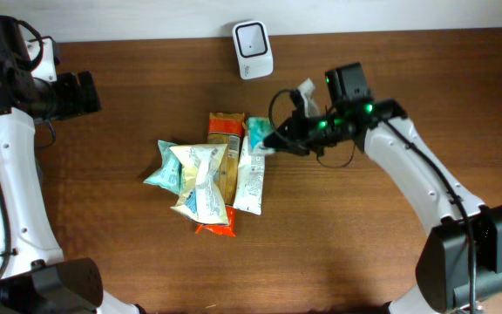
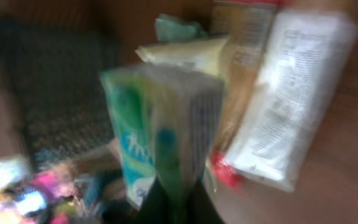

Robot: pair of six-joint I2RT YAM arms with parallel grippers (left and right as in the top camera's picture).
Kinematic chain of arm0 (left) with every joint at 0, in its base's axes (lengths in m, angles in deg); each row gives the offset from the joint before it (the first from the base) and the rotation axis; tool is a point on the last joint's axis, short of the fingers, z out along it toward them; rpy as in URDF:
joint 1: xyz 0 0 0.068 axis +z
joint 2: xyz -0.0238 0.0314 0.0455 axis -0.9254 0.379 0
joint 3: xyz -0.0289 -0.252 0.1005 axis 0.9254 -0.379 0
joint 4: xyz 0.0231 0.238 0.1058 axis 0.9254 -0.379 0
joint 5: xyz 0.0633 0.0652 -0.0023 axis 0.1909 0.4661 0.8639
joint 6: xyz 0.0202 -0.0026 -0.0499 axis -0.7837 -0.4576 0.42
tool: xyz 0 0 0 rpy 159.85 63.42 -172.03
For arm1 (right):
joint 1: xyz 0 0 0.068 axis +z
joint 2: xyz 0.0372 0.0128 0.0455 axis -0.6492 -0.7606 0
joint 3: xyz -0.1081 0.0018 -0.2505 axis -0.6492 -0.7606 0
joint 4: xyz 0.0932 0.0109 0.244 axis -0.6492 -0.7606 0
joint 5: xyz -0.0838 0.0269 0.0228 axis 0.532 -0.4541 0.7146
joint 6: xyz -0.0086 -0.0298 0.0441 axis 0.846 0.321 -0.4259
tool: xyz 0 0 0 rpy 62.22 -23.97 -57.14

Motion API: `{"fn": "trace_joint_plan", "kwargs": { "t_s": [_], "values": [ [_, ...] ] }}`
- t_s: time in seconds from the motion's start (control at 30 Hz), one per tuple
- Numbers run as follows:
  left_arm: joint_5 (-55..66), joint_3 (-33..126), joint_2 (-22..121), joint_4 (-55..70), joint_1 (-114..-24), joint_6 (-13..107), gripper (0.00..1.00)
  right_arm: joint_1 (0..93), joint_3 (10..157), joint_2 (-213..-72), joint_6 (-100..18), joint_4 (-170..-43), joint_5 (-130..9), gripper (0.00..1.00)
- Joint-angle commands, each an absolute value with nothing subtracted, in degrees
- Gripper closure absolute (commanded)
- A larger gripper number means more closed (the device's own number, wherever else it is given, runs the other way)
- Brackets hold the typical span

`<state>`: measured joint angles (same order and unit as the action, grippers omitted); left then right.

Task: Scan the item barcode
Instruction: 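Carry the Kleenex pack up to the white scanner with right gripper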

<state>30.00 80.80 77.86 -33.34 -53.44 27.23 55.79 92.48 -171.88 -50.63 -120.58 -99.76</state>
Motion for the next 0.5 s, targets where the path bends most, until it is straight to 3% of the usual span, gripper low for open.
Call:
{"fn": "trace_joint_plan", "kwargs": {
  "t_s": [0.0, 0.17, 0.3, 0.47],
  "values": [
    [30.3, 81.1, 77.6, -33.4, -53.3, 26.7, 0.01, 58.2, 111.5, -172.4, -40.4, -132.6, -71.7, 0.96],
    [30.3, 81.1, 77.6, -33.4, -53.3, 26.7, 0.01, 64.6, 131.8, -182.5, -32.8, -130.8, -42.6, 0.96],
    [30.3, 81.1, 77.6, -33.4, -53.3, 26.7, 0.01, 68.8, 132.5, -194.6, -19.9, -108.6, -23.1, 0.96],
    [30.3, 81.1, 77.6, -33.4, -53.3, 26.7, 0.01, 68.9, 132.5, -207.3, 3.6, -82.1, -18.1, 0.96]
  ]
}}
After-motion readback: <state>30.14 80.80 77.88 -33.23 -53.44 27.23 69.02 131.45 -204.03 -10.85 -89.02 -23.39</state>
